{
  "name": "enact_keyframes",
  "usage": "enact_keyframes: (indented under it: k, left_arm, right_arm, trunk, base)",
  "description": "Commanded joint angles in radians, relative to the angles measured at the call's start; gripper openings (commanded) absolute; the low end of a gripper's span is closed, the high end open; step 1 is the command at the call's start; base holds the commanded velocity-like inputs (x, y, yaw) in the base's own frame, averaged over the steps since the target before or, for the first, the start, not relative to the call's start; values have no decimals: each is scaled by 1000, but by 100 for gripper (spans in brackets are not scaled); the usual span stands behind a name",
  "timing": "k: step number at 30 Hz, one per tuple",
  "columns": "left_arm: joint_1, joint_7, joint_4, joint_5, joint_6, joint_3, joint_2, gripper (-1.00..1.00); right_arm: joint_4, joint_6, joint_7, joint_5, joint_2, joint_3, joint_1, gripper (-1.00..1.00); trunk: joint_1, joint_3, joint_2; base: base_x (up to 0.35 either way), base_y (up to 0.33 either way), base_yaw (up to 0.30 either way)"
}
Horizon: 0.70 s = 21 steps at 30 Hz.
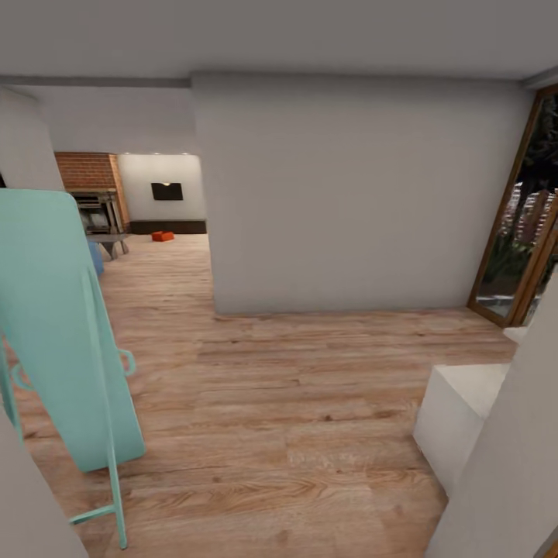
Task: Move the two storage containers from the living room to the garage. In the garage, place one container on the floor and stack the other container on top of it (either order is fine).
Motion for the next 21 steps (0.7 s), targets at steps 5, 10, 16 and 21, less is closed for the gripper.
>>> enact_keyframes:
  k: [5, 10, 16, 21]
  left_arm:
    - [-1, 3, 1, 0, -4, 1, 0, 100]
    - [-1, 3, 1, 0, -3, 1, 0, 100]
    - [-1, 3, 1, 0, -3, 1, 0, 100]
    - [-1, 3, 1, 0, -4, 1, 0, 100]
  right_arm:
    - [3, -5, -1, -9, 1, 8, -2, 100]
    - [3, -5, -1, -9, 1, 8, -2, 100]
    - [3, -5, -1, -9, 1, 8, -2, 100]
    - [3, -4, -1, -9, 1, 8, -2, 100]
  trunk:
    - [1, -1, -1]
    - [1, -1, -1]
    - [1, -1, -1]
    - [1, -1, -1]
  base:
    - [322, -5, 0]
    - [322, 0, 0]
    - [322, 0, 0]
    - [322, 0, 0]
